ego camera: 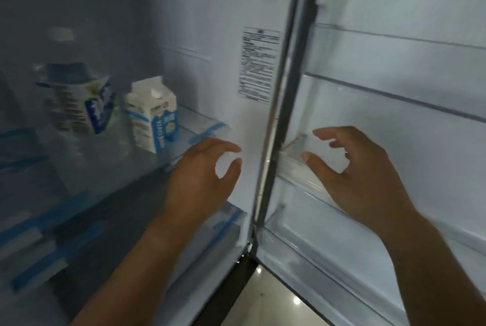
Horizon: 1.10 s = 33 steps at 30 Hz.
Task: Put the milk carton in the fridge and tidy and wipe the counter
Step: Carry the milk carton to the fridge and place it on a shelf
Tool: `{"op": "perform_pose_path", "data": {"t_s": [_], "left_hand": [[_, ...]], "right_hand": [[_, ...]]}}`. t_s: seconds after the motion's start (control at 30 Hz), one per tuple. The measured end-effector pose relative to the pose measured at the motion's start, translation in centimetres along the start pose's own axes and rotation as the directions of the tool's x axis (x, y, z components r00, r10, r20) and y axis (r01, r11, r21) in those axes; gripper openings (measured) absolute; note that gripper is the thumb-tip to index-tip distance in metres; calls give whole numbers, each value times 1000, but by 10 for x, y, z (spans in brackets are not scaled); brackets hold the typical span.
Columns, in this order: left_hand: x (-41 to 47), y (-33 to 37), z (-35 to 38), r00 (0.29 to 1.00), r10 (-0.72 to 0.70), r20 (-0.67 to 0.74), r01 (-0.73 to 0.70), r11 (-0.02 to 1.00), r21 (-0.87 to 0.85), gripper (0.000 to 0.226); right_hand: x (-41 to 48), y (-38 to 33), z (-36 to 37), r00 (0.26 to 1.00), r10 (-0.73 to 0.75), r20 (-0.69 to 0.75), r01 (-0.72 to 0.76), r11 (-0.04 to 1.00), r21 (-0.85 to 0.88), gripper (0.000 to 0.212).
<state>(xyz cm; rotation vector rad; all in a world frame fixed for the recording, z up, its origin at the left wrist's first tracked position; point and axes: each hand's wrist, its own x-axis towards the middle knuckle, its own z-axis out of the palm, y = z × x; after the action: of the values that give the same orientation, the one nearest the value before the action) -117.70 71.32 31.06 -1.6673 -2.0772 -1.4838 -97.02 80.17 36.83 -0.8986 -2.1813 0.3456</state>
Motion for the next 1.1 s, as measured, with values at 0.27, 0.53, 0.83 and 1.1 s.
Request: {"op": "perform_pose_path", "data": {"t_s": [0.27,0.53,0.83,1.1], "left_hand": [[-13,91,95,883,378,277,-370,925,-84,39],[-44,103,119,876,348,334,-400,911,102,49],[-83,147,79,879,210,428,-384,844,374,60],[-139,188,74,895,162,415,-267,941,207,52]], "right_hand": [[-102,68,-80,965,263,-21,-254,904,-344,22],[-148,83,-105,987,137,82,-92,909,-407,41],[-207,67,-145,997,23,68,2,938,-347,45],[-266,65,-199,955,7,-296,-6,1000,2,41]]}}
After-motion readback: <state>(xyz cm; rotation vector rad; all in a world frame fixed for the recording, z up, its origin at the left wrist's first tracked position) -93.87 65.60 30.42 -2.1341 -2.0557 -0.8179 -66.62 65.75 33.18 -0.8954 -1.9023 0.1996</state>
